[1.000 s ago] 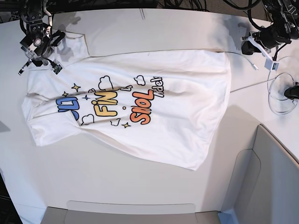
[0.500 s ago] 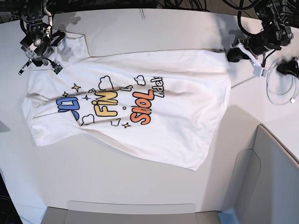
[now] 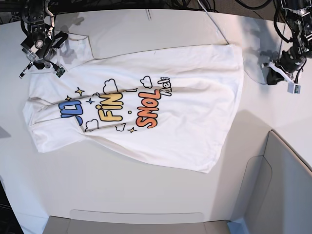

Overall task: Layout the t-shirt on the table in an organized manner, then fold the t-shirt properly
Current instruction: 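Move both grippers outward beyond the flattened shirt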

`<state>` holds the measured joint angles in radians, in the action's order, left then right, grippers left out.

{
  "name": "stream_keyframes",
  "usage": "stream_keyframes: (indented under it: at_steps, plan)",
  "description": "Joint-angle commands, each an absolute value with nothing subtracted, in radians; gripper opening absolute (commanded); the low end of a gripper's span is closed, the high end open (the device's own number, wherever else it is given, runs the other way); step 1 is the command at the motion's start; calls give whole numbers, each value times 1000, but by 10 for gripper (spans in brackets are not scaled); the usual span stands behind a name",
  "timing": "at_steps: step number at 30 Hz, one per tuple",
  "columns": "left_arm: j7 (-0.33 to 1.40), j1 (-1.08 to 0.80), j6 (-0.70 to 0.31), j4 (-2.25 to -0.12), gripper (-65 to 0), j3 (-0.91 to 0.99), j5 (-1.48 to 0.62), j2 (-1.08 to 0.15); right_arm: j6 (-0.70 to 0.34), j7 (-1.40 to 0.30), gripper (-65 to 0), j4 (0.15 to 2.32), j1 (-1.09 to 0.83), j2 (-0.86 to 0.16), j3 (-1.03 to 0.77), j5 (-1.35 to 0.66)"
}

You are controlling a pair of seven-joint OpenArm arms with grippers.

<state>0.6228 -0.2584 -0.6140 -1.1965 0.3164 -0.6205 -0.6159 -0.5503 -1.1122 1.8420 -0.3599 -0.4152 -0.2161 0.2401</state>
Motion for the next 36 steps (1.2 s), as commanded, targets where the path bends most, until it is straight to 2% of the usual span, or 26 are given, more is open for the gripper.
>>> stream_keyframes:
  at_steps: [1,4,7,9,11,13,15,19,21,22,25,28,30,34,36]
  plan:
    - [705,-245,-558,-1161,-650,309,-486,-627,-559,-1113,-650,1853,-358,-432,-223,245]
    - [679,-136,-424,-1058,-650,317,-338,-634,-559,-1113,-650,1854,-358,-432,-223,245]
    - [582,-19,-176,-892,-650,315,-213,-674,-559,-1113,-650,1856,-358,-433,-223,245]
    - [472,67,45,-763,-650,317,-133,-713,-559,-1113,-650,1856,-366,-433,-223,245]
    - [390,124,179,-682,-650,317,-91,-751,-559,-1113,-650,1856,-377,-435,-223,245]
    - [343,176,231,-628,-650,315,-76,-794,-559,-1113,-650,1857,-380,-444,-223,245]
    - [343,232,236,-631,-650,318,-81,-832,-559,-1113,-650,1865,-380,-444,-223,245]
    - [394,222,232,-809,-650,321,-163,-851,-559,-1121,-650,1910,-395,-440,-223,251]
    - [469,122,200,-1009,-650,375,-249,-846,-559,-1122,-650,1920,-403,-430,-225,252]
    - [521,53,150,-1150,-650,433,-312,-840,-559,-1122,-650,1922,-406,-429,-225,252]
    - [688,-87,-73,-1494,-650,595,-478,-756,-559,-1119,-650,1919,-406,-427,-236,252]
    - [908,-127,-294,-1750,-650,713,-596,-639,-559,-1116,-650,1920,-404,-424,-249,248]
    - [1073,-127,-427,-1851,-647,748,-636,-576,-559,-1116,-650,1923,-401,-424,-249,248]
    - [1340,-127,-664,-1928,-564,756,-702,-479,-559,-1116,-650,1923,-400,-424,-249,246]
    - [1396,-134,-698,-1951,-521,756,-769,-443,-558,-1115,-650,1948,-400,-424,-252,245]
